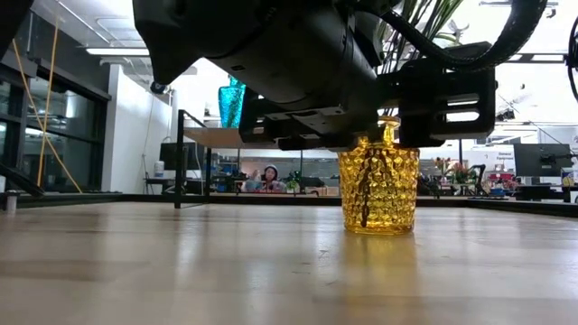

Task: Pick and place flowers into a vace then onto a shelf
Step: Put the yellow flower vase on the shelf

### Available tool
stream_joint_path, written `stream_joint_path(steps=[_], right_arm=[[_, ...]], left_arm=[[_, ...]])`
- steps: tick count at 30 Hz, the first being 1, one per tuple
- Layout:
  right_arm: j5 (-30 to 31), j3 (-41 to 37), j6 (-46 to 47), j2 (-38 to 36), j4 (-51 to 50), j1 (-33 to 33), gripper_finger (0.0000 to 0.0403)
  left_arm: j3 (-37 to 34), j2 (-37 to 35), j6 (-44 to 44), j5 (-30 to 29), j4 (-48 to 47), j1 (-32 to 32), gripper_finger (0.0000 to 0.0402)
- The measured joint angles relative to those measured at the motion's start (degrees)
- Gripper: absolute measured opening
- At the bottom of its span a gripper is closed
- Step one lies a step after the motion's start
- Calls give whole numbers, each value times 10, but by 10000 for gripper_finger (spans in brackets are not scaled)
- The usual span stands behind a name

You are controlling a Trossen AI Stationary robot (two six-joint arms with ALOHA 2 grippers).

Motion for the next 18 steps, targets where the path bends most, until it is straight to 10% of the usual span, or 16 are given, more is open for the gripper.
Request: stream_joint_path(steps=[18], right_arm=[[6,0,0,0,0,0,130]], left_arm=[[0,0,-25,19,7,3,335]])
